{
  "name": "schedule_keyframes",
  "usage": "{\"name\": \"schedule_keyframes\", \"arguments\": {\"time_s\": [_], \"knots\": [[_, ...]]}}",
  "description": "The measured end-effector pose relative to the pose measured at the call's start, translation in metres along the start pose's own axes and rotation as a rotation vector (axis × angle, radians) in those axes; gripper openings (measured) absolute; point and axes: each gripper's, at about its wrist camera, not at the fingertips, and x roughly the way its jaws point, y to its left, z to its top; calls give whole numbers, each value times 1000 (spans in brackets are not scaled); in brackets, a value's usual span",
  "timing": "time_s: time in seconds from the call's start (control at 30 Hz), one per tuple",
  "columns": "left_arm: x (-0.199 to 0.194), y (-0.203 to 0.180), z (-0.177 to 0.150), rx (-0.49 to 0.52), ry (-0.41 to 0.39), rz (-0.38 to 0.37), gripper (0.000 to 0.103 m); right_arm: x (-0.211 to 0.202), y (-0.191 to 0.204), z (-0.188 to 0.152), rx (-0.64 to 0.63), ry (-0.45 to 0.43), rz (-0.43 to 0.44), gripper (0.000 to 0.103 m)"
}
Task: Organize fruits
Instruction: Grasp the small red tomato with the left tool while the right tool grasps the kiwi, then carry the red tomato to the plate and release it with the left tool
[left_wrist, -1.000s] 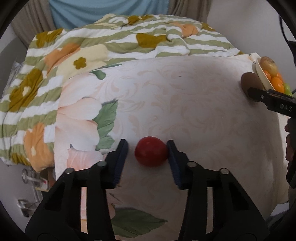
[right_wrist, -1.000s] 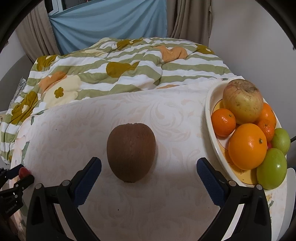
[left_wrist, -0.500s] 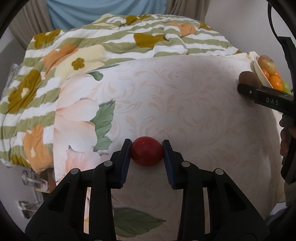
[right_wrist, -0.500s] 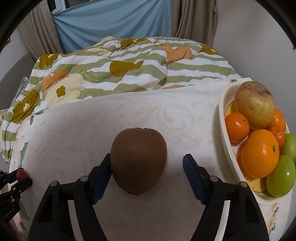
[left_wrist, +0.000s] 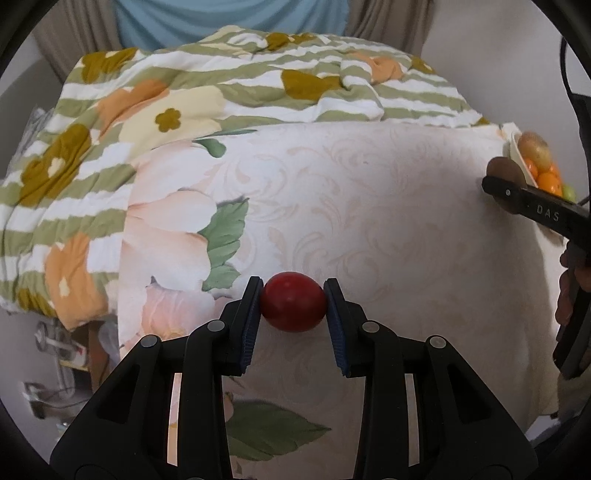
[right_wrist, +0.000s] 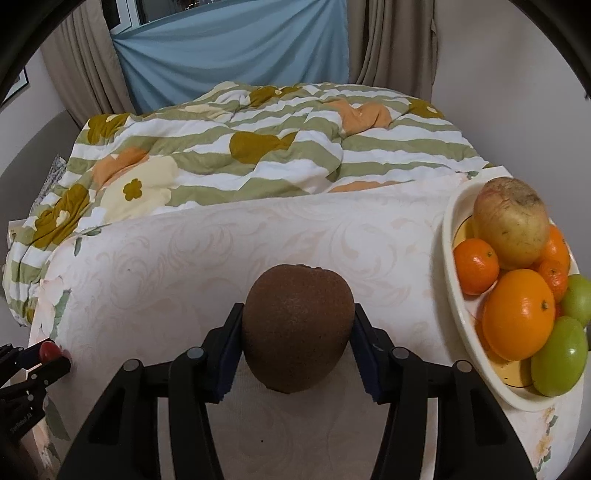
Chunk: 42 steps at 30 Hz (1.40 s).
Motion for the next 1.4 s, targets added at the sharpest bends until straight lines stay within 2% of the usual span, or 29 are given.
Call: {"name": "schedule_keyframes", "arguments": {"time_s": [0.37,0.7,1.0,1.2,1.4], "knots": [[-38,-11,15,34,-83,0,41,-49,-8,3,19,-69,-3,50],[-71,-48,41,95,-158,-54,41,-107,-39,0,75,-109,-41,50],[-93,-118,64,140,-217,-80,41,-138,-94,0,87,-133,-37,50],[-93,-188,79,107,-238,-120,41,-145,-137,5,40,-142,-14,50],[-84,-253,90,132,-252,-146,41,-144,-178,11,12,-146,17,50]]}}
